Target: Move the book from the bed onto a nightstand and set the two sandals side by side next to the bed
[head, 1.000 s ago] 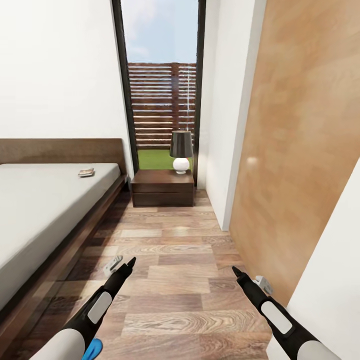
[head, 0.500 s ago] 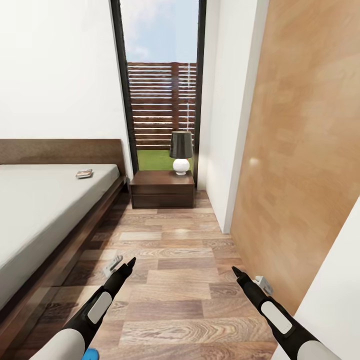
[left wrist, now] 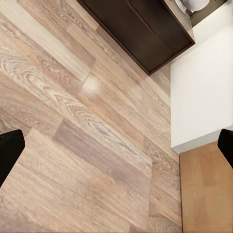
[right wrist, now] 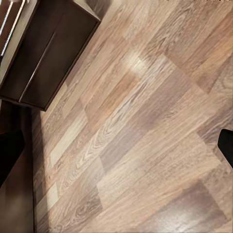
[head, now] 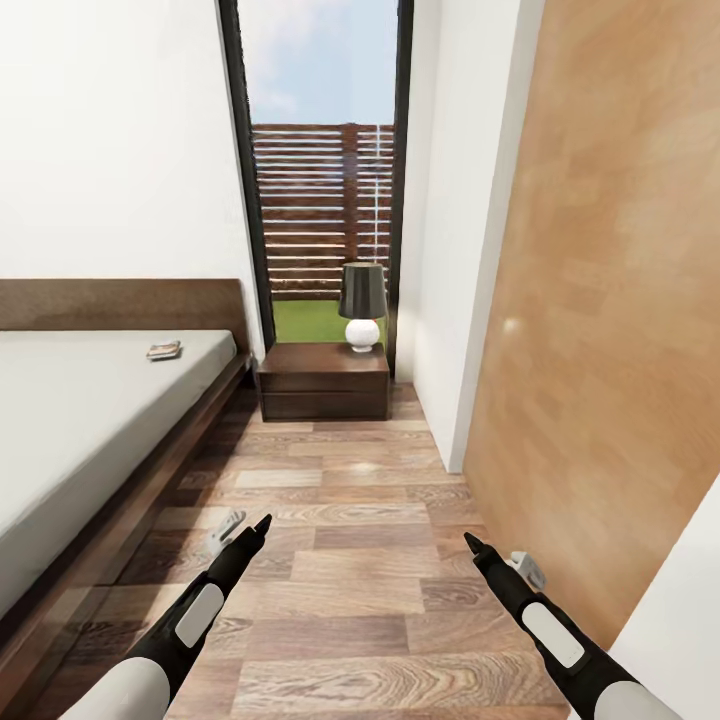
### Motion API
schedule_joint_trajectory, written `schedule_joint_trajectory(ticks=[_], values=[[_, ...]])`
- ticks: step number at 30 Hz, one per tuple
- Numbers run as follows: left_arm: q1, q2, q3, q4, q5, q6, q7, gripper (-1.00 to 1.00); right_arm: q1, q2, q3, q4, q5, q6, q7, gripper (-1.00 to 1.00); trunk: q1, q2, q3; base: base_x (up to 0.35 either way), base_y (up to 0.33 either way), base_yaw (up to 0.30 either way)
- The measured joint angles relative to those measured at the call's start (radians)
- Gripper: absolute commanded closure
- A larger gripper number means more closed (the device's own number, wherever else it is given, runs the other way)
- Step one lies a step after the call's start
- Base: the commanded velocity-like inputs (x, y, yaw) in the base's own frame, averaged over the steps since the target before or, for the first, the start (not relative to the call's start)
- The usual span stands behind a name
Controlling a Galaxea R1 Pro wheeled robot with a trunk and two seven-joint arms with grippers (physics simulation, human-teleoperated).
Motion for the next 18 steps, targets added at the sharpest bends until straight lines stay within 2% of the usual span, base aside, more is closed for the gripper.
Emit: schedule_joint_trajectory(ticks=[18], values=[[0.000,0.001,0.002,0.000,0.000,0.000,0.000,-1.00,0.000,0.000,-0.002,0.000,0.000,-0.001,0.000,-1.00,0.000,0.000,0.000,0.139,-0.080,0.000]])
